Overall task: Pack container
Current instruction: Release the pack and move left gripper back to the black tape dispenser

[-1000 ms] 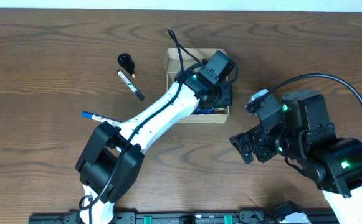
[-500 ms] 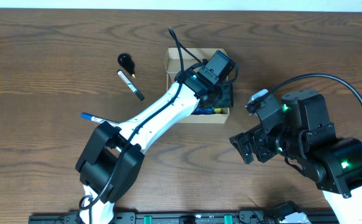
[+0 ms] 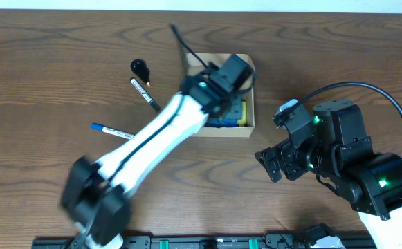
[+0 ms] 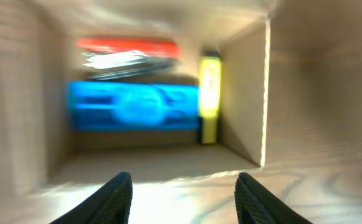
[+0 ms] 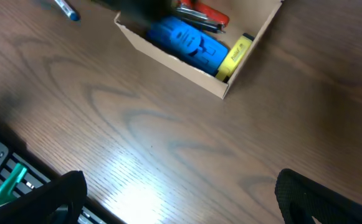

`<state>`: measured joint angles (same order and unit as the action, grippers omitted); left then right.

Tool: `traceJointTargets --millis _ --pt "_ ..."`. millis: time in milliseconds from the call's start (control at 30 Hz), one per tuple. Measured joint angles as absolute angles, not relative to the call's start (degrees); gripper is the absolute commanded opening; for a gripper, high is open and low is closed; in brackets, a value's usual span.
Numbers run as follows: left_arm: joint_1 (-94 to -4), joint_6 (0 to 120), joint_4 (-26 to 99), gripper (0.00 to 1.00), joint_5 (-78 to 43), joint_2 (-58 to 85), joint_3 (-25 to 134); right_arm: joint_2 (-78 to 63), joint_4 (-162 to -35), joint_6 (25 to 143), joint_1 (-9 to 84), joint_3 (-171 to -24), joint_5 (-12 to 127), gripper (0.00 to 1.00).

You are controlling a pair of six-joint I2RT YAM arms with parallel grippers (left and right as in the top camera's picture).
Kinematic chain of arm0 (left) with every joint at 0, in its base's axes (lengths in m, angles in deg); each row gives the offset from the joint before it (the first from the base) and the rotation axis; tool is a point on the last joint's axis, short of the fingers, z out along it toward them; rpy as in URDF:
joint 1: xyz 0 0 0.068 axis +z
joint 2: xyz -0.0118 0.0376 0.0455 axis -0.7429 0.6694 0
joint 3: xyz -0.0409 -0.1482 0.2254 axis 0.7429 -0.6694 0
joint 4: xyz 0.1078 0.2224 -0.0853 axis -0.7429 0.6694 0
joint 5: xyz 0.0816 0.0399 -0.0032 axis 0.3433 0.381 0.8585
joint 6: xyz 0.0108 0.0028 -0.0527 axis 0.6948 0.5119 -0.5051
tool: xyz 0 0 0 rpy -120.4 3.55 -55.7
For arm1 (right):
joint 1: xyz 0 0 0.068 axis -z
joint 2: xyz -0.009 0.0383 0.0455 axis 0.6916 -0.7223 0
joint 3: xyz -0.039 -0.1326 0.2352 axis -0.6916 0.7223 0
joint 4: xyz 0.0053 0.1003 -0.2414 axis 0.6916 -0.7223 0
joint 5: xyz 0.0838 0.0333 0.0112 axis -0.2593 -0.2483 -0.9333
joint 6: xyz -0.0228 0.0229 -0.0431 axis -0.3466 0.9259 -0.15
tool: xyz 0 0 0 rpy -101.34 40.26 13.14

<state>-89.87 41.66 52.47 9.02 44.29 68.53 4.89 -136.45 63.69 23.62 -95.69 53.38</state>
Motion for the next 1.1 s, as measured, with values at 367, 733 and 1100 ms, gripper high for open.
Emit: traceJointTargets --millis 367,733,1100 --pt "-77.45 33.44 65.63 0.57 23.90 28.64 69.01 4.89 -136.41 63.69 23.62 -95.69 53.36 0.99" --pt "-63.90 40.02 53.28 0.98 23.66 37.87 68.94 4.87 -136.39 63.69 23.62 -95.69 53.36 0.99" --pt "-63.24 46.84 42.02 0.96 21.28 54.26 68.44 4.87 -136.41 63.69 23.62 -95.69 53.36 0.99"
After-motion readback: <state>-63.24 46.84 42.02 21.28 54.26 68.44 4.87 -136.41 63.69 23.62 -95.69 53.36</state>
